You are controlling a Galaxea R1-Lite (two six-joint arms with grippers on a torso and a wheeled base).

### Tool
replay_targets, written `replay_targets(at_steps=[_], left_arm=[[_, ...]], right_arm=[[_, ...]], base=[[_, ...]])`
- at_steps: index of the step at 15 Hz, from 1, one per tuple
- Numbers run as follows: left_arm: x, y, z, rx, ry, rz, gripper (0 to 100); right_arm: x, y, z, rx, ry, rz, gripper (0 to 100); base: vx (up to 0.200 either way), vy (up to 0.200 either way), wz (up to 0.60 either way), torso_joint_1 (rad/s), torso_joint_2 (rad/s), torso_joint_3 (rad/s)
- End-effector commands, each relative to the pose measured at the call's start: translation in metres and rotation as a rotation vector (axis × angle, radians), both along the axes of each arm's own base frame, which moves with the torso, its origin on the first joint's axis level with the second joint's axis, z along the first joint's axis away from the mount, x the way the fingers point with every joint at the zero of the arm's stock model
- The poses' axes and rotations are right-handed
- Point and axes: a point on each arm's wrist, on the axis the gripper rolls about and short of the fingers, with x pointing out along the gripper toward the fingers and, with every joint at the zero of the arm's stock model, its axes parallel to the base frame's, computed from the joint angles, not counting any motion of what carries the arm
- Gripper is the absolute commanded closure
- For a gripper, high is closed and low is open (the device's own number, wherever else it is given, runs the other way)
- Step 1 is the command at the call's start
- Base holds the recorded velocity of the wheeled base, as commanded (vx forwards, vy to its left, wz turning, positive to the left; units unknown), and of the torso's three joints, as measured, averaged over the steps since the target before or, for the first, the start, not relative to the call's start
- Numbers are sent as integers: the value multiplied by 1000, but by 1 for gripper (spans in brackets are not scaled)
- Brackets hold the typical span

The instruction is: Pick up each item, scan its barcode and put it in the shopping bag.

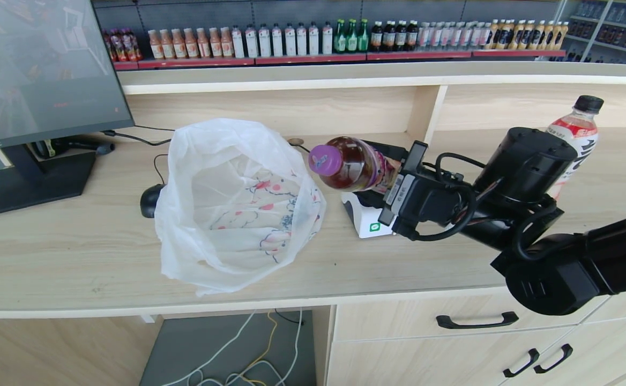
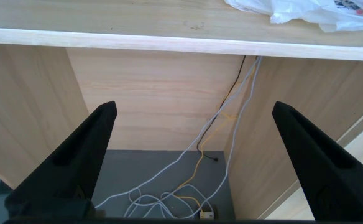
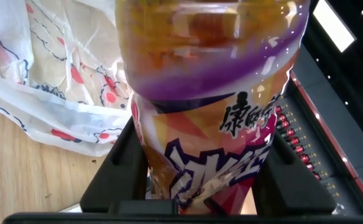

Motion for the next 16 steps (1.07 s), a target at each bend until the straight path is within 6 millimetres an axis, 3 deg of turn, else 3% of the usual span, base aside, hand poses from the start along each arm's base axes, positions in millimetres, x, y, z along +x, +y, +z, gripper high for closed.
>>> replay_targets(at_steps=[1, 12, 16], left_arm=[[0, 0, 0, 0, -1, 1, 0], [0, 0, 0, 0, -1, 1, 0], [0, 0, 0, 0, -1, 1, 0]], right_arm=[[4, -4, -1, -1, 1, -11, 100], [8, -6, 0, 3, -2, -21, 100], [4, -6, 14, 45, 5, -12, 100]], base=[[0, 0, 0, 0, 0, 0], [0, 0, 0, 0, 0, 0], [0, 0, 0, 0, 0, 0]])
